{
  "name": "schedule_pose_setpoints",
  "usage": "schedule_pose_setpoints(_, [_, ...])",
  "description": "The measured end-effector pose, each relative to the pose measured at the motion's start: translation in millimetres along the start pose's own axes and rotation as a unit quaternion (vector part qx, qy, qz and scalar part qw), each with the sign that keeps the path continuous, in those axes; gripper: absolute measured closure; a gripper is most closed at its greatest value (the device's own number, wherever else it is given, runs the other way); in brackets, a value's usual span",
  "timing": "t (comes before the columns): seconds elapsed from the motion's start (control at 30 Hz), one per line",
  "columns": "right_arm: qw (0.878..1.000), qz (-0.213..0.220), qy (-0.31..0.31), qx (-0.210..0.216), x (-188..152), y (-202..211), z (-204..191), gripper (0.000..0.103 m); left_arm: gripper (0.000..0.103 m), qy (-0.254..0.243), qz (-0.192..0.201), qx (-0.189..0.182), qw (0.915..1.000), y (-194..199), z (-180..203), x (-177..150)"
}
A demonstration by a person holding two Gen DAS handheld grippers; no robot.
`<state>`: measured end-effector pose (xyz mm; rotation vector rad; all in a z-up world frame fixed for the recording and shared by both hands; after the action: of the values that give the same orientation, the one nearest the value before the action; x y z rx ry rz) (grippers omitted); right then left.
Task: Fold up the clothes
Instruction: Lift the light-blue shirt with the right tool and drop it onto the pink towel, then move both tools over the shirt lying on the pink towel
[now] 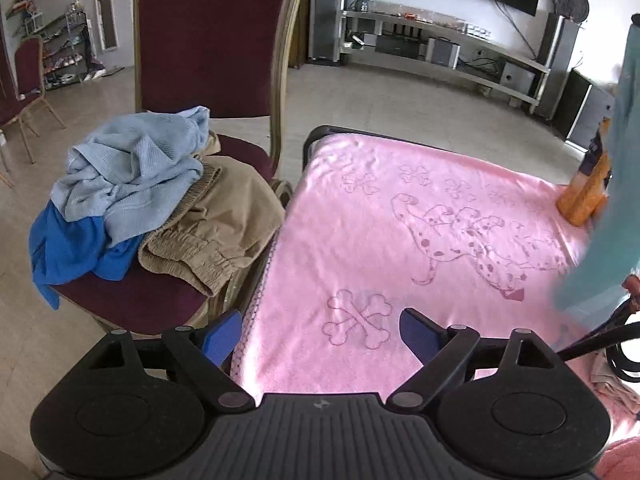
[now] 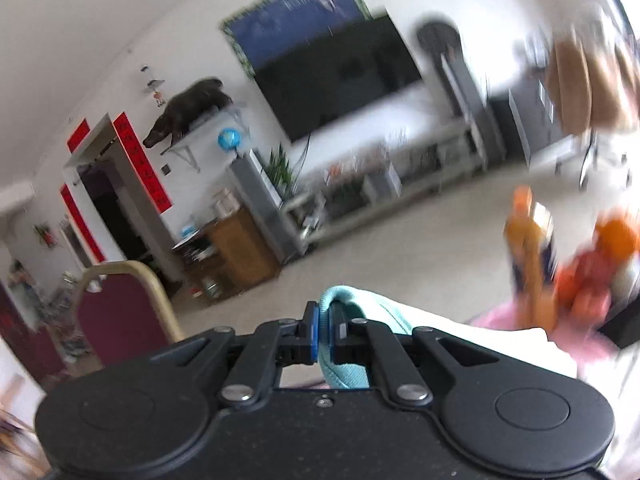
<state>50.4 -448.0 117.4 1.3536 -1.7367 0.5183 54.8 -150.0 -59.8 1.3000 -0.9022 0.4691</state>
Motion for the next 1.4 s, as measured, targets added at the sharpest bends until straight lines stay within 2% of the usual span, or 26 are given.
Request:
schedule_pose_setpoints(0.07, [0.999, -0.003, -0.051, 0.015, -3.7, 1.4, 3.6, 0.098, 0.017, -0.002, 0.01, 0.01, 0.9999, 4.0, -3.0, 3.3])
schedule_pose_setpoints(0.2, [0.989, 0.037, -0.145, 0.015, 0.2, 7.9, 29.1, 0.098, 0.017, 0.0, 0.023, 0.02, 0.9996, 8.9, -9.1, 9.4])
schedule_pose_setpoints(0.27, [0.985, 0.043, -0.165, -0.004, -8.4, 7.0, 48.8, 0.098, 0.017, -0.004, 0.023, 0.025, 0.9994, 8.5, -8.8, 10.1])
schedule_pose_setpoints(0.37, [0.983, 0.022, -0.176, -0.042, -38.3, 1.8, 80.0, 0.098, 0.018, -0.013, 0.016, 0.032, 0.9993, 4.7, -4.7, 8.5])
schedule_pose_setpoints(0.43, [0.981, -0.041, -0.181, -0.058, -66.1, -11.6, 98.1, 0.094, 0.018, -0.019, 0.008, 0.032, 0.9993, 1.4, -2.1, 5.9])
schedule_pose_setpoints(0.5, [0.974, -0.113, -0.183, -0.072, -95.1, -25.8, 115.5, 0.088, 0.019, -0.024, -0.001, 0.032, 0.9992, -1.7, 0.1, 2.6])
schedule_pose_setpoints(0.57, [0.97, -0.162, -0.171, -0.062, -111.6, -24.2, 120.3, 0.087, 0.019, -0.025, -0.007, 0.032, 0.9991, -4.2, 0.6, 0.6])
schedule_pose_setpoints(0.67, [0.971, -0.187, -0.144, -0.033, -115.1, -13.2, 120.6, 0.069, 0.019, -0.024, -0.012, 0.033, 0.9991, -5.8, 3.7, -0.9])
schedule_pose_setpoints(0.9, [0.991, -0.128, -0.031, 0.013, -76.2, 27.3, 112.9, 0.055, 0.02, -0.036, -0.026, 0.022, 0.9988, -12.0, 21.6, -7.6])
schedule_pose_setpoints(1.0, [0.994, -0.103, 0.028, 0.01, -57.7, 43.0, 111.7, 0.052, 0.02, -0.042, -0.034, 0.011, 0.9985, -18.9, 32.5, -12.0])
schedule_pose_setpoints(1.13, [0.992, -0.102, 0.078, -0.005, -49.8, 55.0, 122.5, 0.049, 0.021, -0.046, -0.046, -0.004, 0.9979, -33.7, 49.9, -20.7])
schedule_pose_setpoints(1.37, [0.985, -0.116, 0.121, -0.037, -60.7, 59.9, 162.2, 0.041, 0.022, -0.037, -0.084, -0.044, 0.9948, -65.5, 88.3, -42.0])
schedule_pose_setpoints(1.4, [0.984, -0.121, 0.123, -0.042, -65.7, 57.2, 169.2, 0.041, 0.025, -0.034, -0.088, -0.044, 0.9946, -69.8, 92.1, -43.5])
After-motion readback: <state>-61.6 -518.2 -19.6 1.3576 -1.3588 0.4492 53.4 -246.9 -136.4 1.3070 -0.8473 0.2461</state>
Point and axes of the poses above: each gripper's, at about its wrist camera, not at the fingertips, and y roughly against the way its jaws point, z to its right, x to its top, the point moved 6 cm from there along -y, roughly the way its jaws point, and after that the axes turned 11 degrees about z, right-handed, at the moved point
